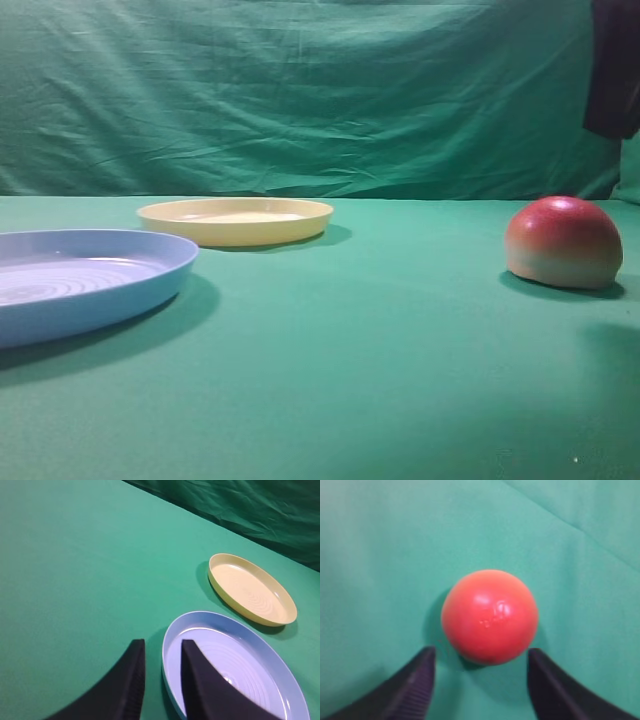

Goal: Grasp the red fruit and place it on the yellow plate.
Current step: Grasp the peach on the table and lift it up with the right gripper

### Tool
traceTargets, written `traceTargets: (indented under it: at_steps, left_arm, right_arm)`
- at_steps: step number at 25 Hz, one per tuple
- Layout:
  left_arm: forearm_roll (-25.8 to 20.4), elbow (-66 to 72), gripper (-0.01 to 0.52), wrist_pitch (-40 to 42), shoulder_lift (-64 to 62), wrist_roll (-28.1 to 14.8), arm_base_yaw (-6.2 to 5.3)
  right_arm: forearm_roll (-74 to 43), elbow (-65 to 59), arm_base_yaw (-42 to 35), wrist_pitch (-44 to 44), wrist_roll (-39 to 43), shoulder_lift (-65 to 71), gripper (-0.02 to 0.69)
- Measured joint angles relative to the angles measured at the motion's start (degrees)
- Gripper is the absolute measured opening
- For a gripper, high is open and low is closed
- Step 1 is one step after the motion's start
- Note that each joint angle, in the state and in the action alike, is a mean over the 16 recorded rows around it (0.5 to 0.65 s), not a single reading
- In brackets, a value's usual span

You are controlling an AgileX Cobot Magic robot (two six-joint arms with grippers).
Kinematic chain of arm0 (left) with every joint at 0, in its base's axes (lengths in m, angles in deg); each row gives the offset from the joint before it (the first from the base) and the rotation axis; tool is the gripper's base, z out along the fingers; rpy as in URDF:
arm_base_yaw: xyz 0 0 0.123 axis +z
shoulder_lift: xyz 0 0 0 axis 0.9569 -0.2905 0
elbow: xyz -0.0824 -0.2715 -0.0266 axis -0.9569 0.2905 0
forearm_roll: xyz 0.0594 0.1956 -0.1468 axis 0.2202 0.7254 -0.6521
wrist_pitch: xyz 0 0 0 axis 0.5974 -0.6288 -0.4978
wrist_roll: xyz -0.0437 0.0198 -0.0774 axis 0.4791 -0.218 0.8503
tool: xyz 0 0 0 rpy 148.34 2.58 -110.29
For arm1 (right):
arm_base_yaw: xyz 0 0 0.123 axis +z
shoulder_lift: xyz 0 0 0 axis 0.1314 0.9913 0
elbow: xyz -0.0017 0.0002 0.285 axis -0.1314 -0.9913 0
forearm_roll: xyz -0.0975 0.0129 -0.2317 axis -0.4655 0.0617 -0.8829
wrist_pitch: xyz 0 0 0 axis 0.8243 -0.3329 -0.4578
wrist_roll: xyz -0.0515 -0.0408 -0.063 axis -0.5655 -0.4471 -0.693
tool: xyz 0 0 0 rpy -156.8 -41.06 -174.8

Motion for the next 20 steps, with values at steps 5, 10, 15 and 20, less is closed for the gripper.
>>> traceTargets:
  at_steps: [5,10,15,20]
  left_arm:
    - [0.00,0.00,0.157,0.00,0.00,0.00,0.00]
    - [0.00,0.00,0.157,0.00,0.00,0.00,0.00]
    - [0.00,0.00,0.157,0.00,0.00,0.00,0.00]
    - [0.00,0.00,0.157,0.00,0.00,0.00,0.00]
  right_arm:
    - [-0.10,0.21,0.01,3.37,0.52,4.36,0.605]
    - [-0.15,0.30,0.01,6.56,1.02,8.08,0.584]
    - [0.04,1.62,0.01,8.30,1.37,10.59,0.476]
    - [1.16,5.98,0.72,9.12,1.42,11.59,0.352]
